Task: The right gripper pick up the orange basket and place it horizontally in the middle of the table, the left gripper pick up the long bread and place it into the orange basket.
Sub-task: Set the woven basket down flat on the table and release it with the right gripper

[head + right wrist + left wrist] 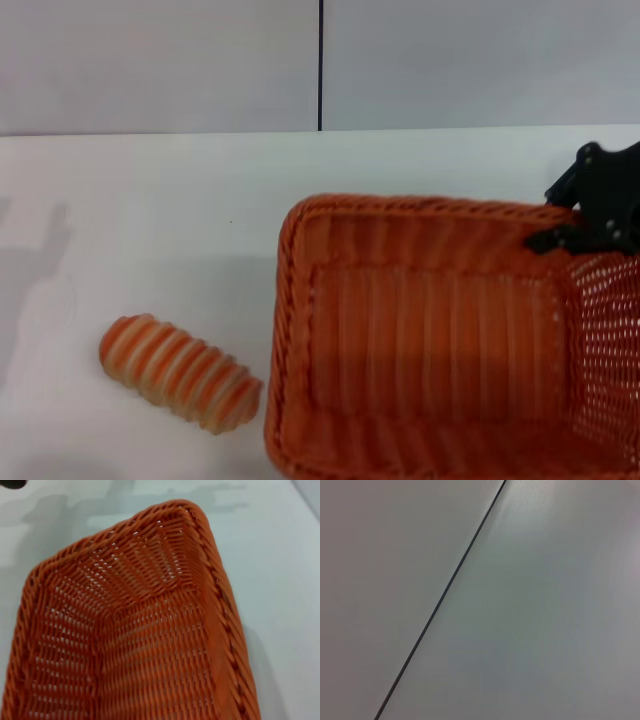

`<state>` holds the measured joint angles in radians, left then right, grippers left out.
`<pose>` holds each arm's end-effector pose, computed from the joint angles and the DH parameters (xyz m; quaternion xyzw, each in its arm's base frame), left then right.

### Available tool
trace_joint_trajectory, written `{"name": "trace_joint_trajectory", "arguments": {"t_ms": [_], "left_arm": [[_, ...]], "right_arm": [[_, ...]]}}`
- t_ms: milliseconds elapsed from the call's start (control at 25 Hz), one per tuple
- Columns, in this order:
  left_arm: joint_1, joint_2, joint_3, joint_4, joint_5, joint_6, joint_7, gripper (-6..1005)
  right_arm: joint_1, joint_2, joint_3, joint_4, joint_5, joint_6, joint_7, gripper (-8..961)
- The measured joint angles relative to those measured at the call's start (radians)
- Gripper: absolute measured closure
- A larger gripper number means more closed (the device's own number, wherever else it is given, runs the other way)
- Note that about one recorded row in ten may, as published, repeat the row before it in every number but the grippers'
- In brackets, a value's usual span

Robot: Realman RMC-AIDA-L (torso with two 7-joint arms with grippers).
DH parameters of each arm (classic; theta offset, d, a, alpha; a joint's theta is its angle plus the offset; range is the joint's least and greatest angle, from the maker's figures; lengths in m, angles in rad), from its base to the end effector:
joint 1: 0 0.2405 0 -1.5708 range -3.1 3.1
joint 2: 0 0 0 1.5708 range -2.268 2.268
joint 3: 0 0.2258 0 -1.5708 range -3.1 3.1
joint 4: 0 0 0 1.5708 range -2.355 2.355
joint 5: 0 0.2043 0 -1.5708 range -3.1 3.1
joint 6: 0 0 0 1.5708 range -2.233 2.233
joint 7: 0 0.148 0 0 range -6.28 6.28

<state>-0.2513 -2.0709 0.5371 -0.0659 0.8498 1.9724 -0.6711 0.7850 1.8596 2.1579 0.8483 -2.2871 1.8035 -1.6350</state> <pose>-0.2968 0.2093 0.0738 -0.5455 -0.1881 -0.5943 0.5601 0.1857 0.3473 0.0718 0.9984 -0.0254 0.0480 0.0144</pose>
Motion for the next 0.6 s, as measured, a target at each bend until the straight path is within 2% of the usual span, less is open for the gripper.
{"name": "trace_joint_trajectory", "arguments": {"t_ms": [160,600], "left_arm": [[0.003,-0.001,0.006,-0.003,0.0,-0.001,0.0,246],[0.006,-0.002,0.007,-0.003,0.0,-0.001,-0.001,248]], "right_arm": [[0.0,-0.011,0.035,0.018,0.003,0.014,-0.001,816],[0.003,-0.014,0.078,0.045,0.01,0.014,-0.006,815]]}}
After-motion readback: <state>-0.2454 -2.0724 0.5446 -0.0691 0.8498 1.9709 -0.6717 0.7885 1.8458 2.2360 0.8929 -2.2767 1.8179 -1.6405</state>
